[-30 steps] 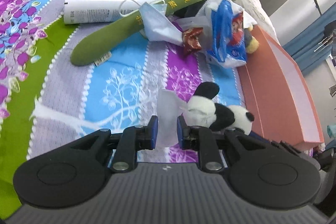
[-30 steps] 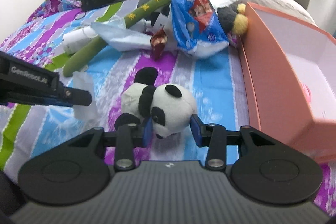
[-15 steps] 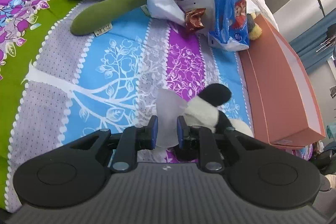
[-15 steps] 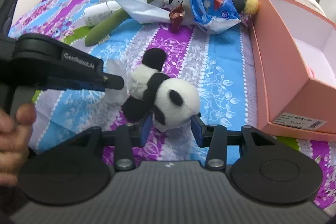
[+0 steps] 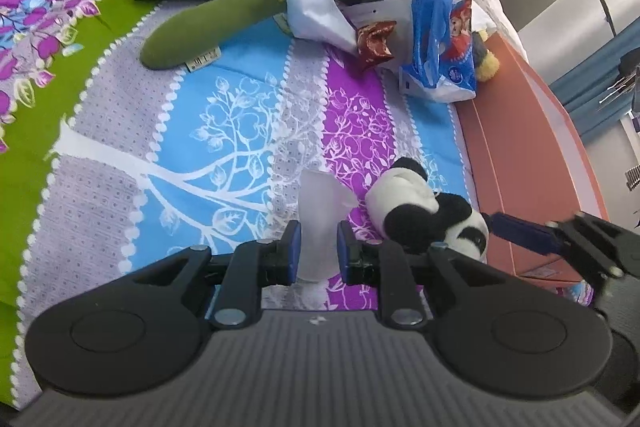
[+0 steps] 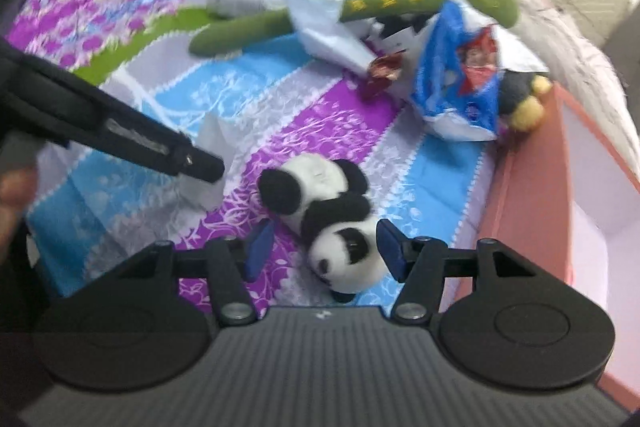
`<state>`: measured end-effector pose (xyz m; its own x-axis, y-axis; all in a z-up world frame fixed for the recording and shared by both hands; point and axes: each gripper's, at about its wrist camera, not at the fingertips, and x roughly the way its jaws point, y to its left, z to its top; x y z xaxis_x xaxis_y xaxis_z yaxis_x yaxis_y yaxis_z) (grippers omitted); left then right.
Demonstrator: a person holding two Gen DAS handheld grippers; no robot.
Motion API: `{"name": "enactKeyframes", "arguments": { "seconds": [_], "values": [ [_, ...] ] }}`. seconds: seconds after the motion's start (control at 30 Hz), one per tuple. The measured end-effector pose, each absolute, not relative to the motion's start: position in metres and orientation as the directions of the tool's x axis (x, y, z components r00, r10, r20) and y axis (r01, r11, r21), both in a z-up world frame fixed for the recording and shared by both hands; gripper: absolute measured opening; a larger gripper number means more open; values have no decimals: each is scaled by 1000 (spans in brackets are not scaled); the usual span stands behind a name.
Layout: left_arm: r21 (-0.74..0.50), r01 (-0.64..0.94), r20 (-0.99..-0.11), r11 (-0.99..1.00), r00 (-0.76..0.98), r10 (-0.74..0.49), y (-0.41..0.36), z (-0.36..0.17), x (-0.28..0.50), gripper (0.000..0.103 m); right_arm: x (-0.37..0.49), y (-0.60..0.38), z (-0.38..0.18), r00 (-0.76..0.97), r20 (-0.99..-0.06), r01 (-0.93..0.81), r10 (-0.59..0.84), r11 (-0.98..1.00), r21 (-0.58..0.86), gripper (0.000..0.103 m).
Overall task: Organize soft objects
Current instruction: 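Lift the panda plush with the right tool toward the pink box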
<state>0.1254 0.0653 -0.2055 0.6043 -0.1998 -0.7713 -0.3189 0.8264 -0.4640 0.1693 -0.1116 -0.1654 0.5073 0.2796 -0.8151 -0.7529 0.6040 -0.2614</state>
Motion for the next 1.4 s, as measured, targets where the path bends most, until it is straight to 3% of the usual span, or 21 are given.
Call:
{"name": "enactKeyframes", "arguments": {
  "seconds": [0.27,0.47,0.7,1.13,1.3,1.33,1.37,1.4],
  "values": [
    [-463,-339,-762,819,624,-172,79,-199,115,22,178,-100,-190,565,-802,-766,194,485,-422,60],
    [-455,-342,-767,822,620,-167,79,-199,115,22,186,-104,-195,561,-803,-749,200,536,-390,61],
    [-448,-324,-765,833,622,-170,72,-193,117,22,197,-122,-179,545,-801,-682,248,687,-251,54],
    [-430,-239,-753,871,627,-200,52,-163,126,22,180,-149,-134,548,-757,-558,355,830,-14,51],
    [-408,-183,-740,894,640,-207,41,-142,131,23,181,-159,-113,566,-730,-524,383,851,39,39],
    [-406,-174,-736,897,644,-208,39,-137,133,23,182,-160,-111,580,-725,-518,371,855,23,35],
    [-403,-167,-732,900,649,-208,37,-133,134,23,183,-160,-110,595,-721,-513,356,858,0,21],
    [-399,-161,-730,903,652,-206,35,-130,136,23,186,-161,-112,599,-722,-509,347,861,-8,21]
  ]
}}
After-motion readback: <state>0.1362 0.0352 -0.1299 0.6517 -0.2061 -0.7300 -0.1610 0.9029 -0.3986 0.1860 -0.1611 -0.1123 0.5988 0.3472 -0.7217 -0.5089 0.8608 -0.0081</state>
